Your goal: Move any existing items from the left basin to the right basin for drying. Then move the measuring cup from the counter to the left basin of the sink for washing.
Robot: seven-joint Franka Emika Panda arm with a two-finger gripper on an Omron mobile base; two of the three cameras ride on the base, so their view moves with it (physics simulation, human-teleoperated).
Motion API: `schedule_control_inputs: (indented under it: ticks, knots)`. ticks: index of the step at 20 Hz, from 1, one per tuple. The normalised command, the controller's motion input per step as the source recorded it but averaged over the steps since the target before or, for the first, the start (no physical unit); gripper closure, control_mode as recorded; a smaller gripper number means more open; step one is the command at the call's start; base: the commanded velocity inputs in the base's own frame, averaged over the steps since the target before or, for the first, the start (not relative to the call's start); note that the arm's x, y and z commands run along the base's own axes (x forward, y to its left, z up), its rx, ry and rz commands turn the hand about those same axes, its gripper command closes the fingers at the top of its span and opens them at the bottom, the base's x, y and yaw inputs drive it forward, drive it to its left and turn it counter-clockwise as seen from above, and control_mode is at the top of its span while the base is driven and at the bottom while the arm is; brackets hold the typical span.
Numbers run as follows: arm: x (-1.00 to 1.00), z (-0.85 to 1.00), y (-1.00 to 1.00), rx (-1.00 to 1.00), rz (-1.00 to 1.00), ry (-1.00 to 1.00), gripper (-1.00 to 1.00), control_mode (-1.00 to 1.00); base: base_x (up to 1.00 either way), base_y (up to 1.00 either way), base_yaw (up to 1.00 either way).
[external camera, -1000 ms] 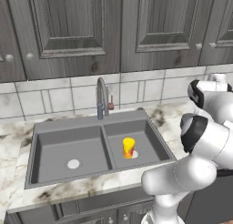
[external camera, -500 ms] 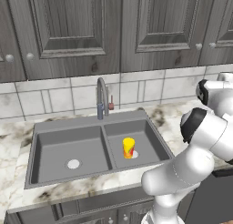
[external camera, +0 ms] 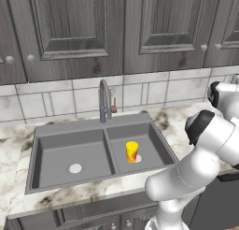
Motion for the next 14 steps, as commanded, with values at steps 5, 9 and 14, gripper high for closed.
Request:
schedule_control_inputs:
  ticks: [5, 9, 14]
  knots:
    - [0.09, -0.13, -0.01, 0.01, 0.12, -0.07, -1.0, -1.0, 0.0, 0.0, 0.0]
    - [0.16, -0.1, 0.0, 0.0, 0.08, -0.01, -1.0, -1.0, 0.0, 0.0, 0.0]
    - [0.19, -0.08, 0.0, 0.0, 0.05, 0.0, -1.0, -1.0, 0.0, 0.0, 0.0]
